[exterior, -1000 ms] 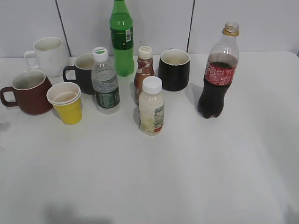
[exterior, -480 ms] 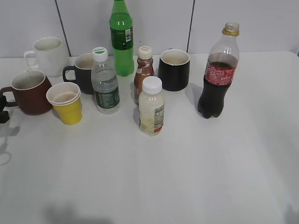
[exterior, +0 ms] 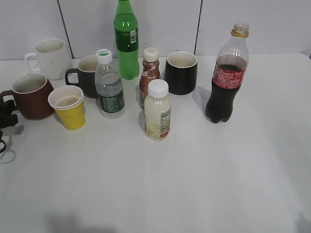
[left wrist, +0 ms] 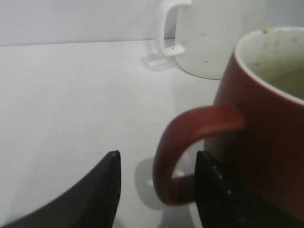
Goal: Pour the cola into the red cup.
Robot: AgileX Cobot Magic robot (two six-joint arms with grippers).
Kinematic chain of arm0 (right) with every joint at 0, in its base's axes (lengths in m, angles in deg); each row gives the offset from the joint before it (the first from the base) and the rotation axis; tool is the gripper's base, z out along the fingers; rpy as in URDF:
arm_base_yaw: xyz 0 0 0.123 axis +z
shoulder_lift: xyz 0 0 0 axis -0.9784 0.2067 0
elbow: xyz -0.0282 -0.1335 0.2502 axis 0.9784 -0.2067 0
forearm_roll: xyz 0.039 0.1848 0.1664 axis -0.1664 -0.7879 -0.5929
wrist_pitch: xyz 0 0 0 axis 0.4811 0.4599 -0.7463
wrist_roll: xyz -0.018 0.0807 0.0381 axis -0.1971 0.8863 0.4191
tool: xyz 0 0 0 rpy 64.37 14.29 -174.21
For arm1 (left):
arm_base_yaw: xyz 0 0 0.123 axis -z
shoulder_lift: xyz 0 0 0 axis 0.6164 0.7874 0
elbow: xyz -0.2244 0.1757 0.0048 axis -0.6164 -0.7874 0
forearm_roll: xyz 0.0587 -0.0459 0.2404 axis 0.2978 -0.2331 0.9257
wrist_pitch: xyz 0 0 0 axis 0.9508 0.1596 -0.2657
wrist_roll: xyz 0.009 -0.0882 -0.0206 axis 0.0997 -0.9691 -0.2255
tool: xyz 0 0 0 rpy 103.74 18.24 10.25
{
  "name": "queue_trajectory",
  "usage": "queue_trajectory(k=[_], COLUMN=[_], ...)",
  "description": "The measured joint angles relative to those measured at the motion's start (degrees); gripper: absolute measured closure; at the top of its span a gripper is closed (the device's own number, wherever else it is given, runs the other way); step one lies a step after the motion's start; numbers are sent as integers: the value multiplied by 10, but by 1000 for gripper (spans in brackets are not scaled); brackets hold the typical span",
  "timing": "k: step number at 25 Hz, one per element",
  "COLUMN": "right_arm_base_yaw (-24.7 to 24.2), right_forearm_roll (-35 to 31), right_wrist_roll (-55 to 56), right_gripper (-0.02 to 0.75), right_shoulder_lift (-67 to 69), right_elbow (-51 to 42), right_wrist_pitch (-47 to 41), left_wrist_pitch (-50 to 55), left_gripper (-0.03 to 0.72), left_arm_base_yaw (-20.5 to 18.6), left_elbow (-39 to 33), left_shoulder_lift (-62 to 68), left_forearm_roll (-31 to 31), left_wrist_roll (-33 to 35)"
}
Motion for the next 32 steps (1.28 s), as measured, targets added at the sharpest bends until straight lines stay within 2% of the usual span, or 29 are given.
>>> queue_trajectory(k=[4, 7, 9, 13, 15, 17, 21, 27, 32], right_arm_base_yaw=[0, 0, 0, 0, 0, 0, 0, 2, 23], right_forearm_roll=[0, 0, 0, -5, -28, -67, -86, -107, -93], right_wrist_roll=[0, 0, 0, -1, -23, -83, -148, -159, -146], right_gripper=[146, 146, 146, 146, 146, 153, 184, 194, 195], right_shoulder_lift=[0, 0, 0, 0, 3, 25, 162, 482, 681], right_elbow=[0, 0, 0, 0, 5, 8, 12, 10, -38], right_wrist_pitch=[0, 0, 0, 3, 31, 126, 335, 639, 839], left_wrist_pitch=[0, 0, -1, 6, 11, 25, 34, 37, 84], left_gripper=[305, 345, 414, 637, 643, 645, 646, 647, 647], left_arm_base_yaw=[0, 1, 2, 4, 4, 2, -6, -3, 26], left_elbow=[30, 52, 62, 69, 69, 65, 42, 13, 10], left_shoulder_lift=[18, 28, 32, 34, 31, 13, -68, -205, -281], left_forearm_roll=[7, 19, 21, 24, 22, 23, 27, 57, 91], left_wrist_roll=[0, 0, 0, 3, 5, 8, 12, 11, 11])
